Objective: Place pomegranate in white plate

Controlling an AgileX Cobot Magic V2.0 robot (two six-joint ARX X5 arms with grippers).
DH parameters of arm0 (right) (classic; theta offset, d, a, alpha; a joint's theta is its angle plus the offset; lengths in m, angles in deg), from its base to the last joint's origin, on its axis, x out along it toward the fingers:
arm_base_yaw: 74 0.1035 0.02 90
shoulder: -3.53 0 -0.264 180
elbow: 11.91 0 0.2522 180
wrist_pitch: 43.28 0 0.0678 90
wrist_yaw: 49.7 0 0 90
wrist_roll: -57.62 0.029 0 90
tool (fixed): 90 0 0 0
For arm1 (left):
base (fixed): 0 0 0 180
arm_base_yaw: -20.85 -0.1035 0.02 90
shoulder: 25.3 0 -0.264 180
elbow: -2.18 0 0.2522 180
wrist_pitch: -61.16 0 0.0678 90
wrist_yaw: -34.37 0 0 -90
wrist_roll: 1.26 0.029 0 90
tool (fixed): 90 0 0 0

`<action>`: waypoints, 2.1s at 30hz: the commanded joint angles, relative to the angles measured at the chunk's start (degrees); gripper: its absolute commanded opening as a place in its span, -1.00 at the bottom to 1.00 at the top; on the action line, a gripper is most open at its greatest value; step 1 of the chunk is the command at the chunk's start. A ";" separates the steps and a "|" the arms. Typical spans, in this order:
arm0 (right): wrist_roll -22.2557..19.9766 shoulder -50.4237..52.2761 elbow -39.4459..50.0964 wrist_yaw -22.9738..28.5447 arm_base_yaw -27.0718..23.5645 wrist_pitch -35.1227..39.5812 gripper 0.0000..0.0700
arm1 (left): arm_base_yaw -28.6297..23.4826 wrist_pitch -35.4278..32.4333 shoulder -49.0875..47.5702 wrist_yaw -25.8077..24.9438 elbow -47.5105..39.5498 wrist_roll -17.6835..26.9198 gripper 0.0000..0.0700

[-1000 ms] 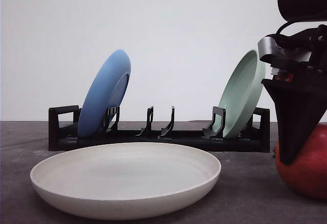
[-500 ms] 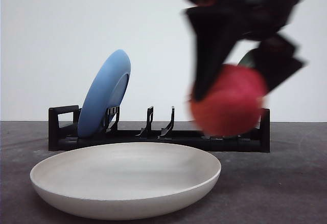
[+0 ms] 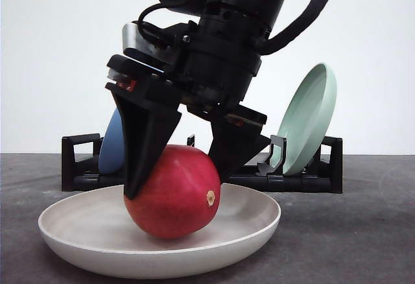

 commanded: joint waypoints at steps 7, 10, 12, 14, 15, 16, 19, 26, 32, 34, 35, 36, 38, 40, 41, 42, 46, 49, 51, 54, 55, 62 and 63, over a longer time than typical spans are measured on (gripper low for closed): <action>1.48 -0.79 -1.33 0.15 0.84 0.83 0.70 | 0.04 -0.54 0.20 0.24 0.24 0.20 0.23; 1.48 -0.73 -1.43 0.13 0.91 1.10 0.91 | 0.04 -0.54 0.20 0.26 0.24 0.20 0.23; 1.45 -0.61 -1.61 0.31 0.90 1.22 0.96 | 0.04 -0.55 0.20 0.24 0.24 0.20 0.23; 1.01 -0.12 -1.66 1.17 0.87 1.38 0.96 | 0.04 -0.56 0.20 0.24 0.24 0.20 0.23; 0.11 0.58 -1.66 2.19 0.92 1.57 0.96 | 0.04 -0.56 0.20 0.24 0.24 0.20 0.23; -0.73 1.42 -1.65 3.39 1.06 1.76 0.96 | 0.04 -0.56 0.20 0.25 0.24 0.20 0.23; -2.58 4.98 -1.23 8.07 2.20 3.31 0.96 | 0.04 -0.56 0.20 0.26 0.24 0.20 0.23; -3.72 18.08 8.39 9.85 2.01 15.74 0.95 | 0.04 -0.60 0.20 0.26 0.24 0.20 0.23; -3.67 29.31 17.19 4.03 -3.61 17.12 0.95 | 0.04 -0.58 0.20 0.26 0.24 0.20 0.23; -3.68 32.65 19.36 1.11 -6.95 16.33 0.95 | 0.04 -0.56 0.20 0.26 0.24 0.20 0.23; -3.70 34.02 20.12 -0.07 -8.71 15.49 0.95 | 0.04 -0.56 0.20 0.26 0.24 0.20 0.23; -3.76 35.33 20.73 -0.81 -10.62 14.41 0.95 | 0.04 -0.56 0.20 0.26 0.24 0.20 0.23; -4.66 38.00 21.75 -2.16 -14.88 11.73 0.95 | 0.04 -0.56 0.20 0.26 0.24 0.20 0.23; -6.02 40.38 22.41 -2.90 -19.00 8.90 0.95 | 0.04 -0.56 0.20 0.26 0.24 0.20 0.23; -7.02 41.61 22.67 -3.31 -21.16 7.26 0.95 | 0.04 -0.56 0.22 0.24 0.24 0.20 0.23; -8.05 42.79 22.79 -3.39 -23.43 5.55 0.95 | 0.04 -0.56 0.21 0.25 0.24 0.20 0.23; -11.31 46.56 22.84 -3.71 -32.06 0.25 0.95 | 0.04 -0.56 0.22 0.26 0.24 0.19 0.23; -12.74 48.44 22.84 -5.71 -37.80 -1.36 0.95 | 0.04 -0.56 0.22 0.24 0.24 0.17 0.23; -12.87 49.20 22.84 -7.49 -40.79 -1.30 0.95 | 0.04 -0.56 0.21 0.24 0.24 0.17 0.23; -12.76 49.58 22.84 -7.87 -42.82 -1.35 0.95 | 0.04 -0.52 0.20 0.23 0.24 0.16 0.23; -12.73 49.59 22.84 -7.86 -43.02 -1.39 0.95 | 0.05 -0.49 0.19 0.22 0.24 0.15 0.23; -12.74 49.57 22.84 -7.86 -43.07 -1.98 -0.36 | 0.07 -0.45 0.04 0.20 0.24 0.20 -0.77; -12.79 49.56 22.84 -7.86 -43.07 -2.09 -0.74 | 0.07 -0.40 0.04 0.20 0.24 0.19 -0.91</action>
